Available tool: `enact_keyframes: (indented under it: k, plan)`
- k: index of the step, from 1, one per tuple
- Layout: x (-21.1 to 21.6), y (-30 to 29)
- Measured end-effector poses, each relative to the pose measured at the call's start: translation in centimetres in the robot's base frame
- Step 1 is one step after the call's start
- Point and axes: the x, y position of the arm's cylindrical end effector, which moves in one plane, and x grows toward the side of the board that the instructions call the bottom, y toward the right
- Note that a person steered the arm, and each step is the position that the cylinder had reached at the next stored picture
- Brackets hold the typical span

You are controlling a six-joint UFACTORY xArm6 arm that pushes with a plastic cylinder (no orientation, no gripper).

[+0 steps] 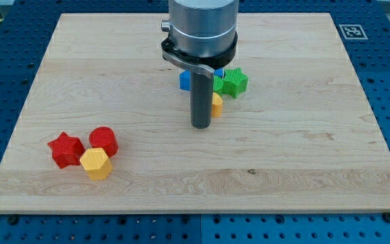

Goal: Move your arm to the right of the yellow heart

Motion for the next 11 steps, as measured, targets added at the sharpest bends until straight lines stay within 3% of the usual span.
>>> enact_keyframes:
  k: [2,3,4,5,9,11]
  plan:
    - [0.3,-5.7]
    - [0.7,-3.7]
    - [3.9,1.4]
    - [4.6,7.2]
    - [-4.5,9.4]
    - [-6.6,9.7]
